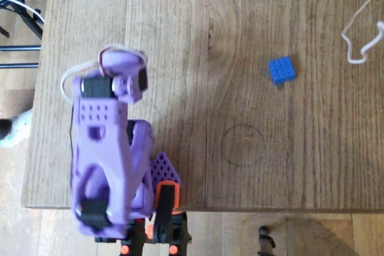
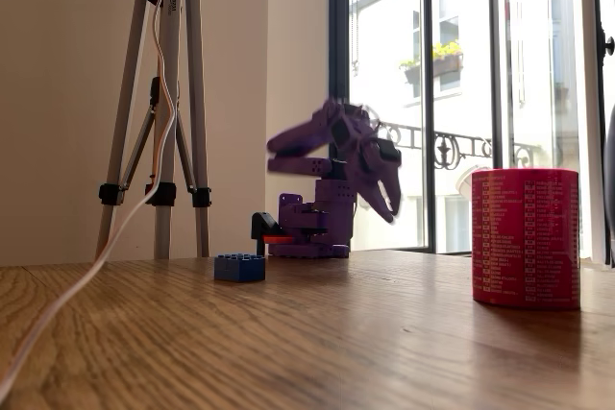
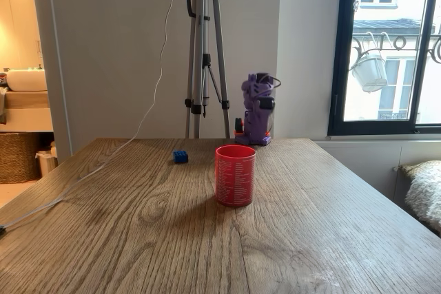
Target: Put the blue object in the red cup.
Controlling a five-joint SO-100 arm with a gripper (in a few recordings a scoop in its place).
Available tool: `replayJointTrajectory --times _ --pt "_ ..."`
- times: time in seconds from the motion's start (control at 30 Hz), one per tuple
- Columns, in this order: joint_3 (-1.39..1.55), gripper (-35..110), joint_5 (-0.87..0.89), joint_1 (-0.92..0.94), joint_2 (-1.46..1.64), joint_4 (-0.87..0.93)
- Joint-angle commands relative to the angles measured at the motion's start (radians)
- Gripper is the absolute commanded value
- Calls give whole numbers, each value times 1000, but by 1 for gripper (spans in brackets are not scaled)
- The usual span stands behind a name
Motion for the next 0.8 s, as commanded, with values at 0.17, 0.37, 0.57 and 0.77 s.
replayJointTrajectory --times 0.17,0.37,0.57,0.77 --pt "-1209 1 206 330 -1023 374" --pt "-1382 1 291 549 -1284 373" --pt "-1440 1 446 801 -1453 258" --pt "-1330 1 480 937 -1483 109"
